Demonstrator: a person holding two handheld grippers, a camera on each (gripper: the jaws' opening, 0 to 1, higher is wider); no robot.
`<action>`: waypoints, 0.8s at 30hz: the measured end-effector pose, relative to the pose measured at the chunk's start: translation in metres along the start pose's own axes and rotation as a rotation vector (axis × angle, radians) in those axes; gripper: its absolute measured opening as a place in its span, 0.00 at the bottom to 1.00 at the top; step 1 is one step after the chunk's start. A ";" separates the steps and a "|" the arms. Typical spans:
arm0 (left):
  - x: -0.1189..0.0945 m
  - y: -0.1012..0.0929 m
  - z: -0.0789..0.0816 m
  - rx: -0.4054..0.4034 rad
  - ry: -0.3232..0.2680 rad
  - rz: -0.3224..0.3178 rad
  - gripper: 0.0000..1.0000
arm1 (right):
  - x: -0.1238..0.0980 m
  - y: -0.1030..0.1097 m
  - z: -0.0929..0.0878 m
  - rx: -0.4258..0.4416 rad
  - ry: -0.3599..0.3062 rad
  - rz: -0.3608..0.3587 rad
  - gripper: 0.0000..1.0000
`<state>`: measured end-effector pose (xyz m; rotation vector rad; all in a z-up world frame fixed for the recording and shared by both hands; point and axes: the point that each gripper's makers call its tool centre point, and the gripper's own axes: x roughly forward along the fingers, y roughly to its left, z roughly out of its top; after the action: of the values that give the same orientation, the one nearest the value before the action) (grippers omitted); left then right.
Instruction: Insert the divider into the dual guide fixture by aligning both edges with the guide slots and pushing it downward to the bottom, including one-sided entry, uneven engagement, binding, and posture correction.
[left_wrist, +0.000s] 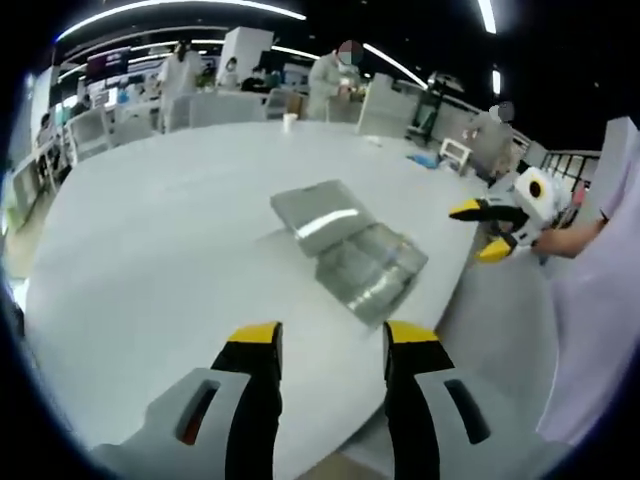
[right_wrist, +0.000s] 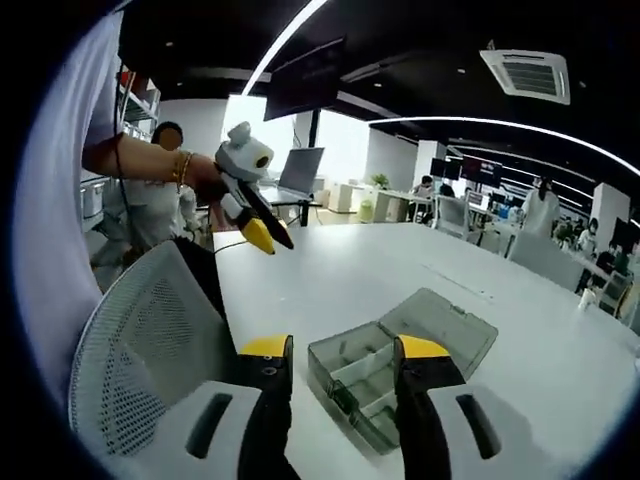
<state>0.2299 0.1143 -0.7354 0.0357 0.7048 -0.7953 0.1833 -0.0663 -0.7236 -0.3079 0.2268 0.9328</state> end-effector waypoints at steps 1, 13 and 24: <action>0.000 0.003 -0.002 -0.005 0.020 0.017 0.37 | 0.000 0.002 -0.001 -0.005 0.002 0.002 0.36; 0.008 0.029 -0.015 -0.122 0.139 0.145 0.41 | -0.005 -0.005 0.009 -0.021 -0.034 -0.037 0.32; 0.010 0.042 -0.036 -0.301 0.244 0.254 0.46 | -0.008 -0.010 0.016 -0.009 -0.072 -0.052 0.31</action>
<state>0.2423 0.1484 -0.7785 -0.0507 1.0241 -0.4392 0.1876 -0.0718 -0.7049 -0.2871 0.1479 0.8926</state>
